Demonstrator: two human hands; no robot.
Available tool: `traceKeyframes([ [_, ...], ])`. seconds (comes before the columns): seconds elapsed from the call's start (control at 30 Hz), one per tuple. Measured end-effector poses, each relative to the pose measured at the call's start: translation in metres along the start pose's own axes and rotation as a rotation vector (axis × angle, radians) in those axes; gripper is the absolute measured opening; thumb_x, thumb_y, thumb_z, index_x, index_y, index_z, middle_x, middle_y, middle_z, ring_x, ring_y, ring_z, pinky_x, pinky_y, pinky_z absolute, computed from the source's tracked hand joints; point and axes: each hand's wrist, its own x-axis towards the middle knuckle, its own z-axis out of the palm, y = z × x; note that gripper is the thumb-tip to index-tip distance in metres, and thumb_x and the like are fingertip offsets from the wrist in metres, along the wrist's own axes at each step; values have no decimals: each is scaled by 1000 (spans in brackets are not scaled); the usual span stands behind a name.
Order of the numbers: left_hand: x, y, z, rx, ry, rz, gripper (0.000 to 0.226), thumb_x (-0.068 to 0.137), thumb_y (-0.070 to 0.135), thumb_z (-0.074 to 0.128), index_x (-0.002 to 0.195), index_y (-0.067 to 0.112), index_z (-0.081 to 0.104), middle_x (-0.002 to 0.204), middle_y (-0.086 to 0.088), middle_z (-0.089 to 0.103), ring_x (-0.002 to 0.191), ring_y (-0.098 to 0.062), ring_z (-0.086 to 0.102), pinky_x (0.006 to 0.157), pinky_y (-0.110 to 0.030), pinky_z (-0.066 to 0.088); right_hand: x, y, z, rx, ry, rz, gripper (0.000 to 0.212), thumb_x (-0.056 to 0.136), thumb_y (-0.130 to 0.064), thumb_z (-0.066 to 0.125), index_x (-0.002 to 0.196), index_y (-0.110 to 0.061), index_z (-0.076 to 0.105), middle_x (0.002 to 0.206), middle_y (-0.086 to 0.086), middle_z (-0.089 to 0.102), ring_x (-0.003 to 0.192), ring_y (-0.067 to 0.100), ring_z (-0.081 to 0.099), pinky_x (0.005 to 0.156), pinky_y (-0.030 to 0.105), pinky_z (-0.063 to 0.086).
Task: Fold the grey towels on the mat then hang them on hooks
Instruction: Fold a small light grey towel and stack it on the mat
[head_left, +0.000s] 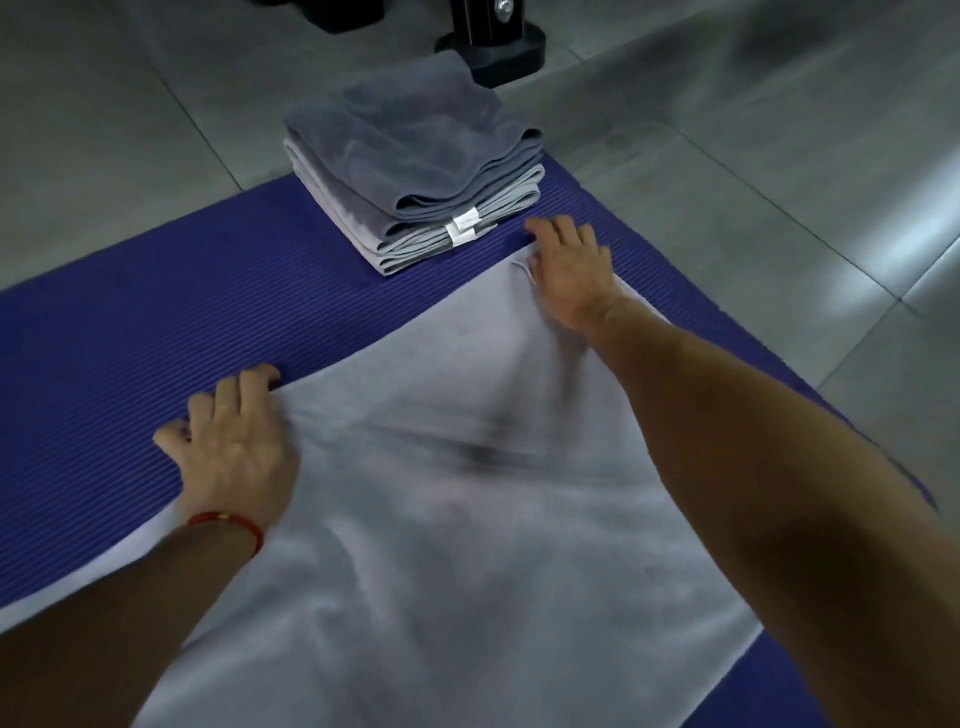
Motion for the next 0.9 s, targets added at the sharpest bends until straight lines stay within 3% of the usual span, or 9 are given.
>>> traceKeyframes([
  [0.1, -1, -4, 3, 17, 22, 18, 38, 90, 12, 38, 126, 10, 49, 95, -16, 50, 84, -37, 45, 80, -59, 36, -9, 3, 17, 45, 2, 48, 63, 106, -53, 28, 162, -27, 16, 168, 6, 16, 153, 32, 16, 124, 52, 15],
  [0.2, 3, -1, 2, 30, -14, 4, 38, 92, 16, 32, 126, 11, 48, 97, -17, 52, 85, -38, 47, 82, -62, 37, -3, 1, 15, -41, -131, 67, 72, 103, -64, 14, 163, -27, 0, 171, 2, -2, 157, 28, -6, 125, 57, -3],
  [0.33, 5, 0, 0, -27, -34, -1, 38, 93, 15, 28, 125, 11, 49, 99, -16, 53, 88, -37, 48, 84, -62, 37, -4, -13, 5, -265, -194, 198, 71, 102, -63, 6, 162, -29, -9, 170, 3, -12, 156, 34, -14, 117, 72, -7],
  [0.43, 5, -1, 2, -42, 12, 10, 38, 95, 21, 26, 122, 11, 51, 98, -17, 54, 89, -37, 49, 82, -58, 37, -36, -50, 9, -126, -138, 345, 72, 103, -57, 9, 162, -20, -7, 170, 13, -10, 155, 38, -11, 115, 74, -2],
  [0.57, 7, -5, 8, -73, 46, 14, 32, 98, 22, 28, 119, 14, 51, 94, -13, 55, 86, -35, 48, 79, -52, 35, -119, -101, 27, 63, -65, 301, 68, 105, -52, 15, 162, -17, 7, 170, 15, -2, 156, 36, -7, 120, 67, -3],
  [0.67, 8, -8, 6, -95, 44, 21, 22, 102, 22, 37, 117, 17, 52, 97, -11, 56, 90, -34, 50, 80, -50, 34, -184, -135, 35, 68, -90, 314, 64, 106, -49, 17, 162, -19, 10, 169, 14, -1, 156, 36, -5, 118, 69, -2],
  [0.8, 24, -31, -9, -393, -278, 17, 31, 99, 30, 53, 129, 22, 54, 115, -4, 57, 112, -32, 52, 95, -47, 35, -274, -191, 46, 16, -44, 275, 65, 100, -46, 33, 159, -18, 32, 164, 22, 23, 151, 46, 19, 109, 80, 12],
  [0.9, 11, -67, -36, -596, -395, 146, 40, 95, 19, 61, 134, 11, 55, 117, -9, 55, 111, -28, 53, 106, -47, 39, -341, -233, 55, -12, -93, 177, 66, 97, -46, 40, 158, -19, 35, 162, 24, 28, 148, 50, 25, 106, 82, 13],
])
